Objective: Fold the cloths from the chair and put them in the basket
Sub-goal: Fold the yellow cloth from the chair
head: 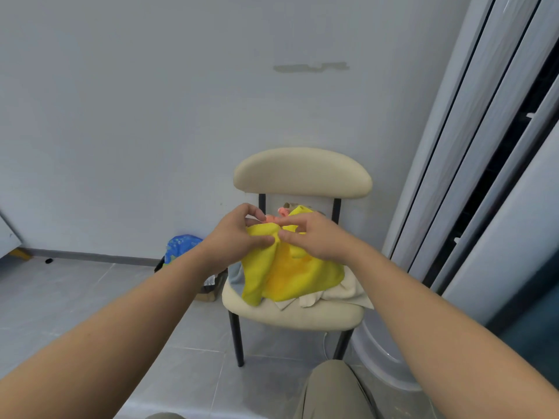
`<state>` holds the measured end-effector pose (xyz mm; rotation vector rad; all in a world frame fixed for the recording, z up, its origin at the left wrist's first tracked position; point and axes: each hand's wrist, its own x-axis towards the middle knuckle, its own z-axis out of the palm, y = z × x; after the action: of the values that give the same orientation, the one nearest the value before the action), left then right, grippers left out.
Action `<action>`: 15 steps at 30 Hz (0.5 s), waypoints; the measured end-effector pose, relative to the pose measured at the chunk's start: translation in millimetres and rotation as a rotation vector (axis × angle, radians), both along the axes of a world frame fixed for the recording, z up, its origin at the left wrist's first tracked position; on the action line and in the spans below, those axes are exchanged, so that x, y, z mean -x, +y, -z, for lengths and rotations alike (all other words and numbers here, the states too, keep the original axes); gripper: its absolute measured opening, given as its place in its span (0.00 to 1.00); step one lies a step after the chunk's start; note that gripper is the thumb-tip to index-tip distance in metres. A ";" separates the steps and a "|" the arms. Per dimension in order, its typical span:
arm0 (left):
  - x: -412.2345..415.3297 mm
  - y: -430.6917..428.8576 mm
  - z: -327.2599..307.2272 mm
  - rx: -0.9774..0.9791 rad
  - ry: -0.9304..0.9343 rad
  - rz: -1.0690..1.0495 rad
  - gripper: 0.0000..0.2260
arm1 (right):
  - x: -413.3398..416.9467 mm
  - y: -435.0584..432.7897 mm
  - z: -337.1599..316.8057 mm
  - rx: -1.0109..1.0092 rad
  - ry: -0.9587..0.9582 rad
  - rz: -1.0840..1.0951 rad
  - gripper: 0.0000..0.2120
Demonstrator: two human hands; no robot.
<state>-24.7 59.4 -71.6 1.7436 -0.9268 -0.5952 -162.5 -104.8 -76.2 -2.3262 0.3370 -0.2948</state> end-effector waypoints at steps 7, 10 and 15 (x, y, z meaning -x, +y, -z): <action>3.3 15.3 -12.4 0.018 0.345 0.200 0.30 | 4.1 -3.3 0.0 0.023 -0.077 0.143 0.08; 1.7 14.6 -10.2 0.034 0.293 0.215 0.28 | 2.4 -6.0 4.2 -0.012 -0.144 0.211 0.05; 2.9 11.1 -7.1 0.034 0.169 0.212 0.28 | 2.0 -10.8 8.0 -0.085 -0.160 0.214 0.04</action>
<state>-27.7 70.5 -64.5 1.5492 -1.0025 -0.8467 -164.5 -115.6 -84.2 -2.1691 0.5093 -0.5571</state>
